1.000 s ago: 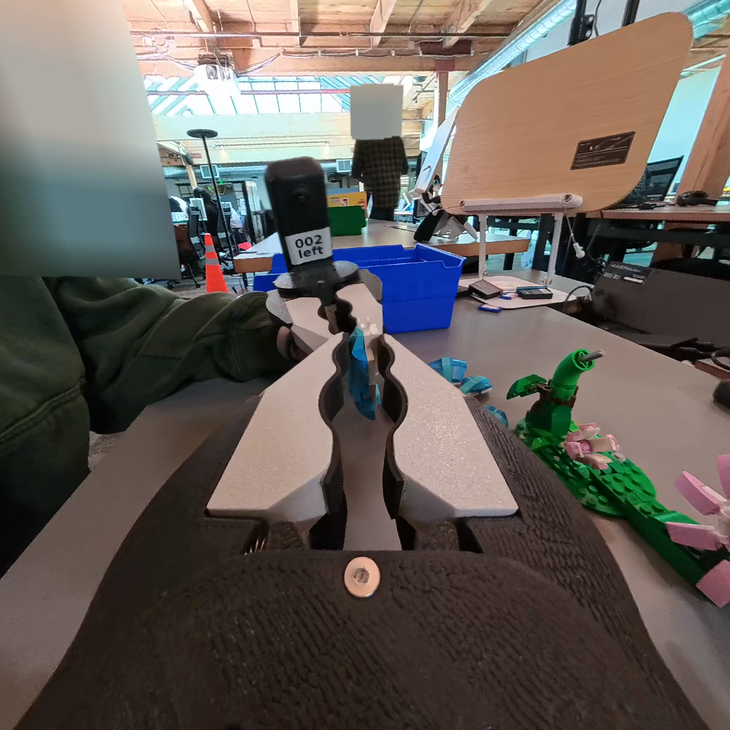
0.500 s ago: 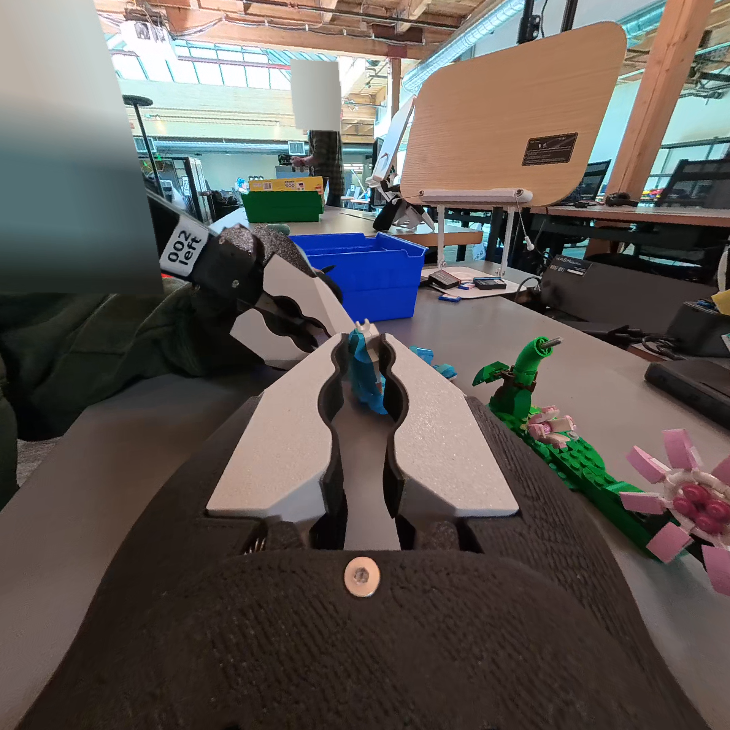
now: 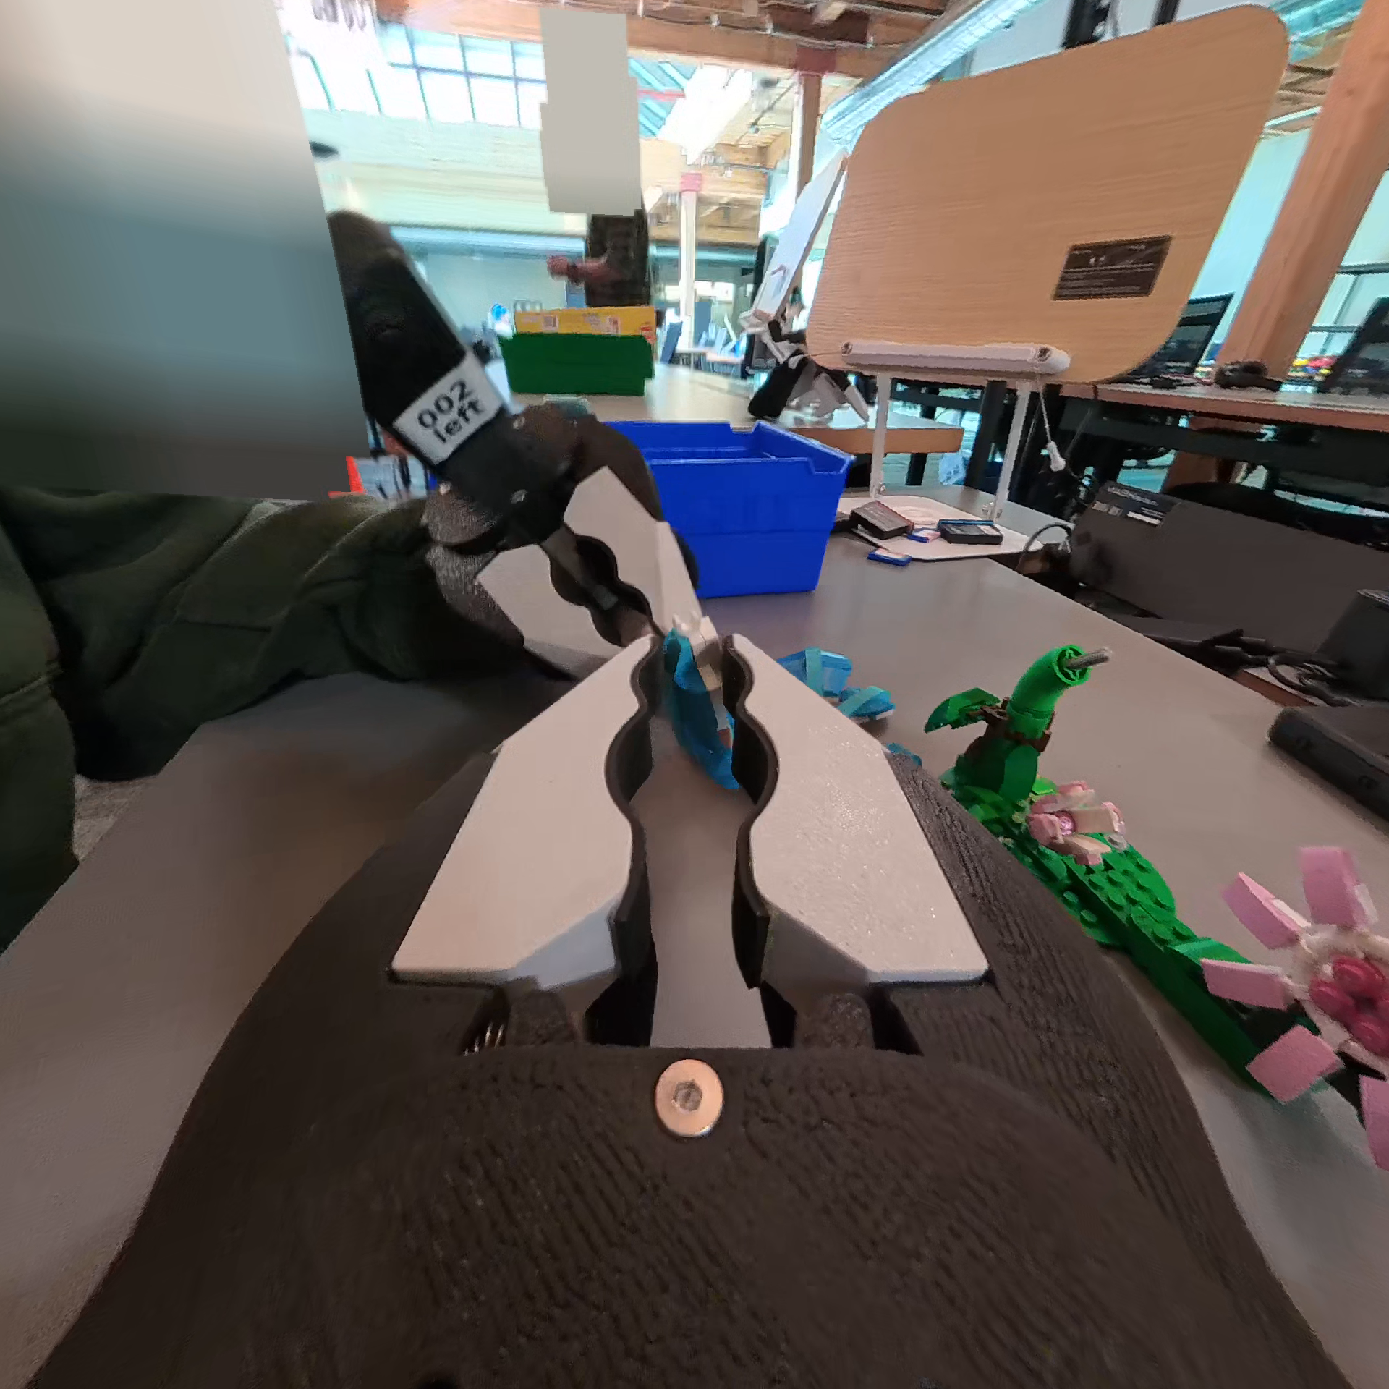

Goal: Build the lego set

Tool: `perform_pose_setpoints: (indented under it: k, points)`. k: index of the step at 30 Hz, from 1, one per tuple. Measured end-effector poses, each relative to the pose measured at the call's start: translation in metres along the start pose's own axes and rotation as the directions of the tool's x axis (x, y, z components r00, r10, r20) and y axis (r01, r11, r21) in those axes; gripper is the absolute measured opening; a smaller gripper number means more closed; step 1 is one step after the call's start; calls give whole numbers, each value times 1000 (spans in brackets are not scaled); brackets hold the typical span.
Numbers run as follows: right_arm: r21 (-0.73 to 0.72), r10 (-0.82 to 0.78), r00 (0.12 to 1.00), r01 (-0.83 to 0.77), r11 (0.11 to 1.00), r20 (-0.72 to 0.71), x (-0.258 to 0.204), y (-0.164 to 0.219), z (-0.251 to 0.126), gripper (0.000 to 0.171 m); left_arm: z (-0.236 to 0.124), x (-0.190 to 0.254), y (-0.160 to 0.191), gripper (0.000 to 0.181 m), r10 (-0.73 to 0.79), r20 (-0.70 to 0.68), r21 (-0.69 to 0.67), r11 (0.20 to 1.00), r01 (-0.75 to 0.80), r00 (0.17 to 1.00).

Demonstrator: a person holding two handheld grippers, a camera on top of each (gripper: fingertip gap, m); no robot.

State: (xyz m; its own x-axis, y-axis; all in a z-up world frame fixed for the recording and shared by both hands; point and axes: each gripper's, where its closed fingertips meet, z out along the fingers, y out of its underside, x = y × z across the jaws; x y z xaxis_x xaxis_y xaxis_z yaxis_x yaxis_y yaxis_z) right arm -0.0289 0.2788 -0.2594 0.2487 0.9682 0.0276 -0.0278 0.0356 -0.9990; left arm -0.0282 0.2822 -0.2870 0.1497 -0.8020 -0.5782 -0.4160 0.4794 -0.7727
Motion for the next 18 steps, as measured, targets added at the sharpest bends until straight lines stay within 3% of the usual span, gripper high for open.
perform_pose_setpoints:
  k: [2, 3, 5, 8, 18]
  points:
    - [-90, -108, 994, 107, 990, -11, -1, 11, 0, 16, 1, 4, 7, 3, 111, 1, -64, 992, -111, 994]
    - [-156, -203, 979, 198, 968, -17, -2, 20, 0, 26, 2, 7, 10, 3, 158, -14, -91, 983, -159, 987]
    - [-287, -379, 925, 366, 885, 8, -3, 40, 2, 36, 3, 11, 17, 4, 215, -29, -136, 967, -217, 976]
    - [-367, -529, 848, 499, 785, 23, -2, 48, 4, 18, 3, 15, 21, 3, 252, -58, -152, 954, -258, 966]
    - [-412, -620, 779, 597, 689, 92, -9, 52, 3, 15, 5, 21, 30, 3, 347, -94, -202, 911, -359, 933]
